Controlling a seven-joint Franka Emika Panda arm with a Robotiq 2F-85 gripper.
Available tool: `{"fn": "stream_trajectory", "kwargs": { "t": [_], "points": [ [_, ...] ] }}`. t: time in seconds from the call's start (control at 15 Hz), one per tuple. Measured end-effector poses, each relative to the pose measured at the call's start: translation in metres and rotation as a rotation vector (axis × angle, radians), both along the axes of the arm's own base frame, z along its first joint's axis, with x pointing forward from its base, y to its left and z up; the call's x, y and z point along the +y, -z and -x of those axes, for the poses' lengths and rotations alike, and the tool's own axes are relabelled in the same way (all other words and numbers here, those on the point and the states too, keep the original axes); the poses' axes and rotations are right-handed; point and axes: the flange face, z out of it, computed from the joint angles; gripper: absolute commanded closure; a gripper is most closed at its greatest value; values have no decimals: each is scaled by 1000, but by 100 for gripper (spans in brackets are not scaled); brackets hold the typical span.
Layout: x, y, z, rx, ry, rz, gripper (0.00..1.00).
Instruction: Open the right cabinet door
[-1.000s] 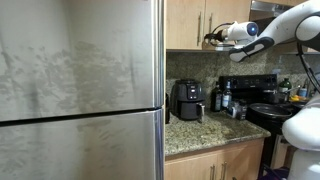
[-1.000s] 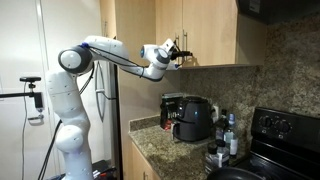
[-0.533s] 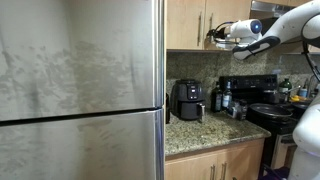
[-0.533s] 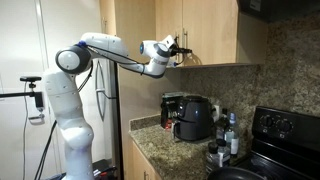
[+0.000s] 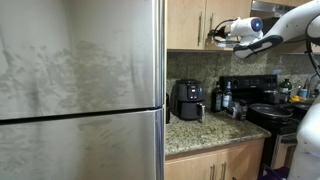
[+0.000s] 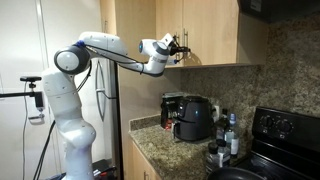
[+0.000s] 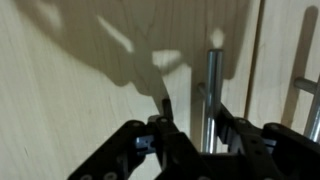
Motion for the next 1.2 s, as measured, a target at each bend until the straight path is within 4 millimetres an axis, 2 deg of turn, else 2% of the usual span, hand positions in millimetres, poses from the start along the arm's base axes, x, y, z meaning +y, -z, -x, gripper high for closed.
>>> {"fn": "stream_trajectory", "kwargs": {
  "t": [0.07, 0.27, 0.6, 0.8, 1.2],
  "points": [
    [3, -5, 1, -1, 6, 22, 100],
    [15, -24, 4, -3, 32, 71, 100],
    [19, -30, 8, 34, 74, 90, 100],
    [19, -29, 21, 33, 70, 102, 100],
    [23, -33, 59, 57, 104, 93, 100]
  ]
}}
